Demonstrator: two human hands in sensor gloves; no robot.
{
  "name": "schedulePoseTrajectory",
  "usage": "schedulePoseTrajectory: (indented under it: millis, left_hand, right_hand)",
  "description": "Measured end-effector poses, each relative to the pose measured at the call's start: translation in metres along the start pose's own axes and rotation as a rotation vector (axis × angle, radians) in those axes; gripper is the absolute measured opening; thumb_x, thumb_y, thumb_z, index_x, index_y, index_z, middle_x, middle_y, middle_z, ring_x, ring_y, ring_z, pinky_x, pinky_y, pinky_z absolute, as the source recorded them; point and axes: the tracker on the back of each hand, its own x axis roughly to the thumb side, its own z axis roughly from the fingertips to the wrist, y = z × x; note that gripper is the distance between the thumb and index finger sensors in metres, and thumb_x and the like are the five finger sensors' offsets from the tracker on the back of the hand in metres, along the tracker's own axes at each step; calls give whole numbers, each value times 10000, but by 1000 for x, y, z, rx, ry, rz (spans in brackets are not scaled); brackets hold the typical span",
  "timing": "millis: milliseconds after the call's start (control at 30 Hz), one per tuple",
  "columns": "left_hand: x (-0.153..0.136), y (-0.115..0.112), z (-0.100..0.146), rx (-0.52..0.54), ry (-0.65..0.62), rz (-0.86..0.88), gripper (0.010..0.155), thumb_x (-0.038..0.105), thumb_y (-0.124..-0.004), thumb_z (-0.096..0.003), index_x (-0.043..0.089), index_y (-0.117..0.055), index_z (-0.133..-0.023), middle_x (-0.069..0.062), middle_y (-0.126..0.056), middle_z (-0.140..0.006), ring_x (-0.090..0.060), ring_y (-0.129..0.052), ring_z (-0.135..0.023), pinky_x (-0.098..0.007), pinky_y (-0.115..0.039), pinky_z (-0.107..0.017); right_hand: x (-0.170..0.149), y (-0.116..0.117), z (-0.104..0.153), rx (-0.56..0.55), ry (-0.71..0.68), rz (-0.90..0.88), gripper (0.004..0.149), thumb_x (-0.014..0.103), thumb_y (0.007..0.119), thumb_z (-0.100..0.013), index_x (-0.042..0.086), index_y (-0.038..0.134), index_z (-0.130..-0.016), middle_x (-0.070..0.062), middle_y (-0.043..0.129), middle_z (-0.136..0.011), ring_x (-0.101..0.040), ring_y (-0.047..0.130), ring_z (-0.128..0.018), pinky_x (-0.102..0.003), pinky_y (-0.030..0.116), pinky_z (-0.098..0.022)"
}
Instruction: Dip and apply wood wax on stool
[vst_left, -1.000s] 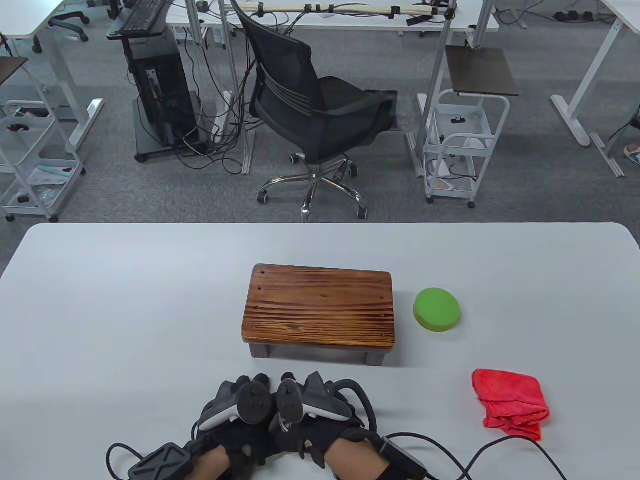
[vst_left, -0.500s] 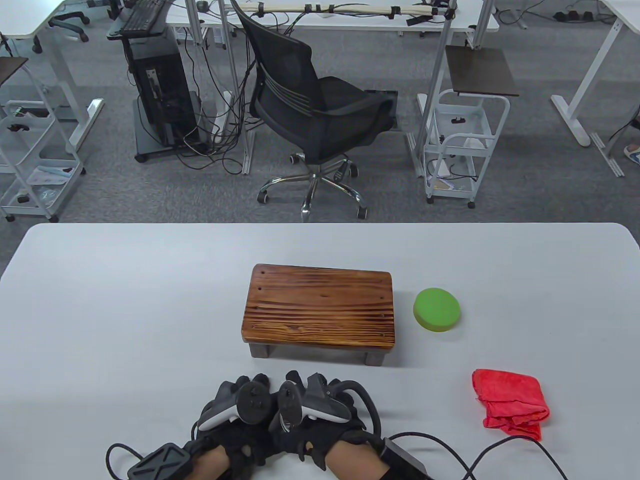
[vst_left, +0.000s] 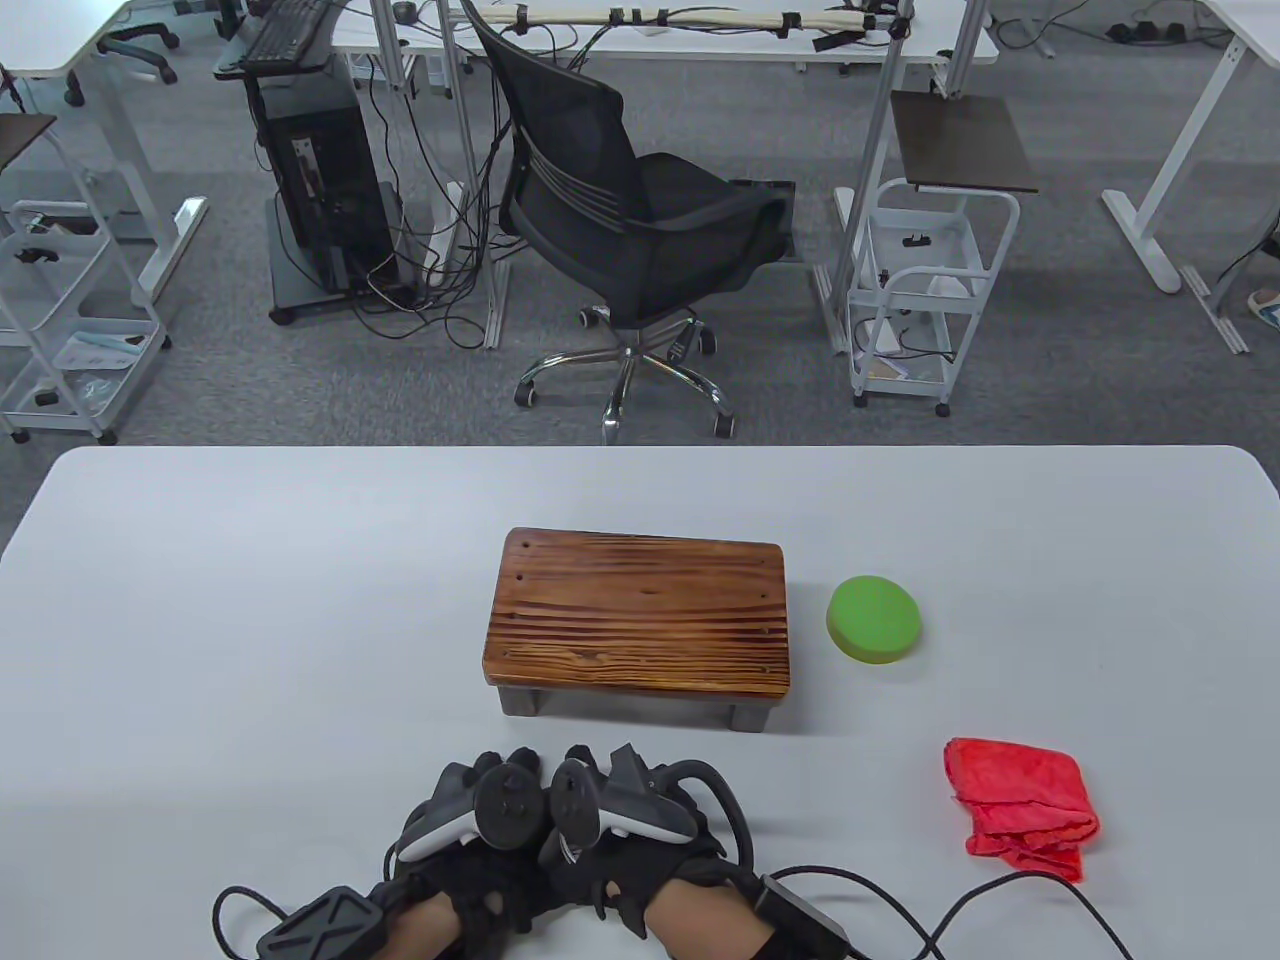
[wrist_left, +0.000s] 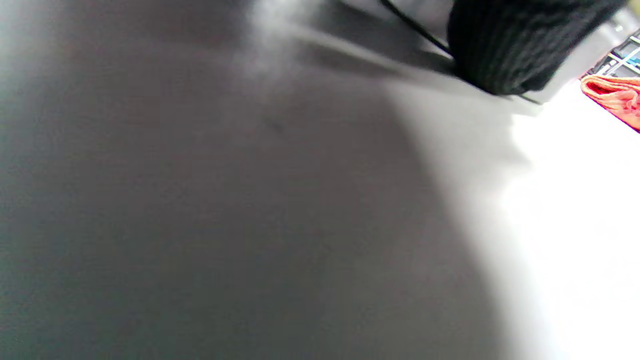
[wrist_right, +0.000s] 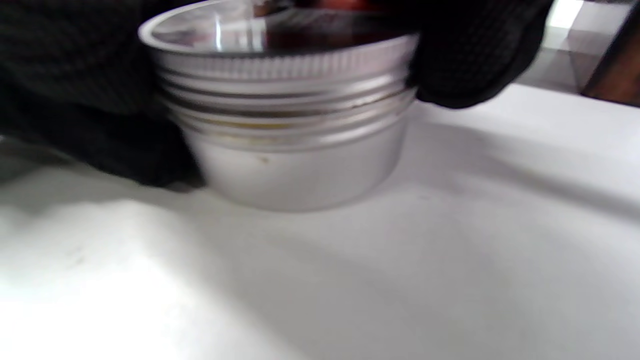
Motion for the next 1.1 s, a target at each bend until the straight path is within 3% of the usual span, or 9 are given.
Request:
schedulePoseTrajectory:
  millis: [1100]
  left_hand:
    - [-1, 0, 0, 0, 4, 2, 733, 641, -699, -612, 384, -219, -1103, -233, 156, -1130, -572, 159, -934, -819, -26, -562]
  right_hand:
    - [-4, -3, 3, -9, -43, -19, 948, 670, 845, -476, 195, 341, -1123, -136, 457, -1051, -522, 695, -854, -491, 820, -576]
